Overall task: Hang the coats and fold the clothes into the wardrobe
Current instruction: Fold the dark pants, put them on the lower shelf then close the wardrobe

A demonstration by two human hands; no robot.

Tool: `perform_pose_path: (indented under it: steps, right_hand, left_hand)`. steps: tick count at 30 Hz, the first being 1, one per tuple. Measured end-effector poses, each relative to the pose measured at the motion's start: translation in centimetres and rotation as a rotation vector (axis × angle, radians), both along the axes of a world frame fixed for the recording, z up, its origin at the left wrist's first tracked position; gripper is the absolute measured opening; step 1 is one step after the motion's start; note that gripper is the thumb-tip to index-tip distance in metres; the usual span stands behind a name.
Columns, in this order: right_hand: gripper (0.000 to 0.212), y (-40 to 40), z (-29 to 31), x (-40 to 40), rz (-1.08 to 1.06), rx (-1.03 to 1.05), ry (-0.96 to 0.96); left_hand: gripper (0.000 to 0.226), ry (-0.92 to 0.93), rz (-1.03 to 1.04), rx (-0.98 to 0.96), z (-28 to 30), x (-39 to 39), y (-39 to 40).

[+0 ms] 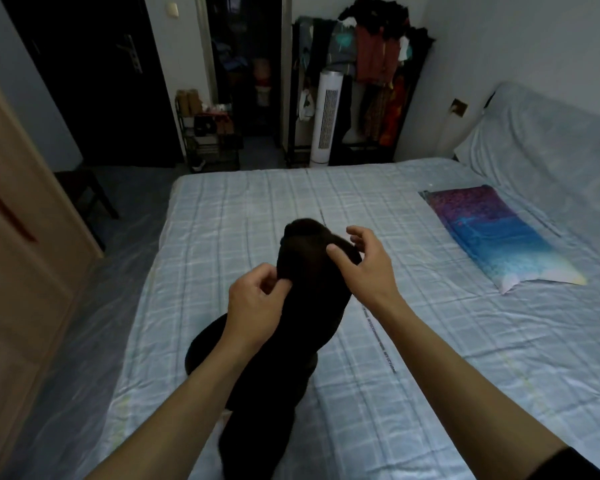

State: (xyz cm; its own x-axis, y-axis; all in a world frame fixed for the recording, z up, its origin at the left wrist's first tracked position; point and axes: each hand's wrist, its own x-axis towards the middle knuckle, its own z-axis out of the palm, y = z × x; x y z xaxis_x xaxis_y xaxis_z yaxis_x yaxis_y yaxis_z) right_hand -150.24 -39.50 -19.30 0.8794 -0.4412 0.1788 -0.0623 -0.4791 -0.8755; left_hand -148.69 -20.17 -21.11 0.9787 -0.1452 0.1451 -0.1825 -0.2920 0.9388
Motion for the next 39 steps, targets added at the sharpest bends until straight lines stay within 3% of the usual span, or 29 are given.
perform_pose_path:
  steps: [7,11,13,18,20,25,32,39]
  right_hand:
    - [0.084,2.9,-3.5,-4.8,0.243,-0.182,0.139]
    - [0.103,4.5,-6.0,-7.2,0.104,-0.233,0.176]
    - [0.091,4.2,-6.5,-7.5,0.036,-0.234,0.149]
    - [0.028,2.6,-5.9,-6.5,0.028,-0.165,0.126]
    - [0.02,2.4,-5.5,-6.0,0.007,-0.105,0.104]
    - [0.017,2.6,-4.5,-4.5,-0.045,0.112,0.075]
    - [0.017,3.3,-2.8,-2.4,-0.087,0.233,0.047]
    - [0.022,2.4,-1.7,-2.4,-0.15,0.381,0.039]
  left_hand:
    - [0.025,-0.055,0.119,0.086,3.0,1.6,-1.3]
    - [0.024,-0.075,0.098,0.128,3.4,1.0,-3.1]
    - [0.023,-0.101,0.069,0.135,3.7,0.6,-4.0]
    - [0.016,-0.14,0.048,0.12,4.3,0.0,-4.8]
    - [0.012,-0.152,0.065,0.079,4.3,-0.1,-4.3]
    - [0.007,-0.104,0.067,0.031,0.8,-1.6,-1.1]
    - [0.085,0.125,-0.174,0.313,-7.6,-5.4,2.0]
    - [0.072,0.048,0.068,0.343,-9.9,-5.5,-1.6]
